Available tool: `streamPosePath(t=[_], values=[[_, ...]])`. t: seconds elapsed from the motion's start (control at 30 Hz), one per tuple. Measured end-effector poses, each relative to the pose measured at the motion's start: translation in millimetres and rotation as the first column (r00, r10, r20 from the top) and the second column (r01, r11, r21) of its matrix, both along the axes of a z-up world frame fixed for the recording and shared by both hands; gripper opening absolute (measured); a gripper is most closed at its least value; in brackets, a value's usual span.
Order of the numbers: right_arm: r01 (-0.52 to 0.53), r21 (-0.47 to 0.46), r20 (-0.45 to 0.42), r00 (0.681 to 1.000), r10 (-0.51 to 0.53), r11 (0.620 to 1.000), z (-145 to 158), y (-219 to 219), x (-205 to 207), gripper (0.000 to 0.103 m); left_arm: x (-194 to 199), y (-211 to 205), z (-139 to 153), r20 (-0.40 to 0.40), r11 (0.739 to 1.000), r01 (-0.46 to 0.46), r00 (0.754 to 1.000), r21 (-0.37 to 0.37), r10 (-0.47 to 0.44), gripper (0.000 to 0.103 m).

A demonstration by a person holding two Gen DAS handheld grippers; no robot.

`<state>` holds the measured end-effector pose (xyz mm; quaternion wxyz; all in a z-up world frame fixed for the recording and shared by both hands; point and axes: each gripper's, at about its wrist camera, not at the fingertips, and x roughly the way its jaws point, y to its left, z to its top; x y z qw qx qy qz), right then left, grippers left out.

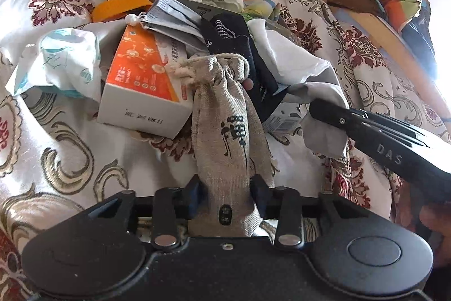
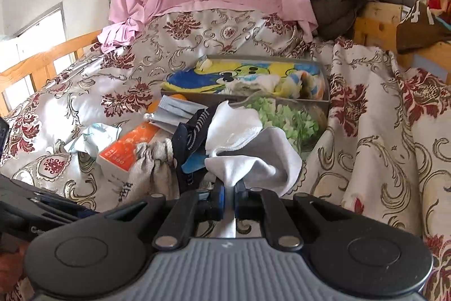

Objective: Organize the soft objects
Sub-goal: 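Lift the pouch and the white-grey cloth up from the pile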

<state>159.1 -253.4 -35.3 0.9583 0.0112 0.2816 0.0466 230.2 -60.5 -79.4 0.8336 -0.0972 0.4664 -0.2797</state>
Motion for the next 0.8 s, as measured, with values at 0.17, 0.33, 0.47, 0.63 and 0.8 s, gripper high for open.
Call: streamPosePath(t=[0.17, 0.33, 0.47, 0.63, 0.8], values=[[0.028, -0.014, 0.049, 0.998, -0.027, 1.000, 4.8, -1.4, -6.5, 0.007, 8.6, -5.4, -3.3, -0.023, 0.999, -0.037, 0.999, -0.026, 0.037, 0.051], [0.060, -0.026, 0.105, 0.993, -0.057, 0.998, 10.9, -3.4, -14.1, 0.007, 10.7, -7.3, -2.7, -0.037, 0.998, -0.059, 0.998, -0.021, 0.058, 0.027], [0.073, -0.038, 0.153, 0.986, -0.066, 0.997, 15.6, -2.9, -20.2, 0.007, 3.5, -6.3, 5.6, -0.015, 0.999, -0.045, 0.999, 0.000, 0.045, 0.019], [0.078, -0.046, 0.196, 0.978, -0.068, 0.996, 21.1, -2.0, -27.0, 0.007, -12.3, -5.3, 25.6, 0.034, 0.998, 0.019, 0.999, 0.060, -0.021, 0.018], [0.090, -0.042, 0.242, 0.967, -0.078, 0.995, 26.6, -2.7, -33.6, 0.007, -25.4, -0.9, 49.4, 0.083, 0.990, 0.090, 0.992, 0.107, -0.099, 0.018]])
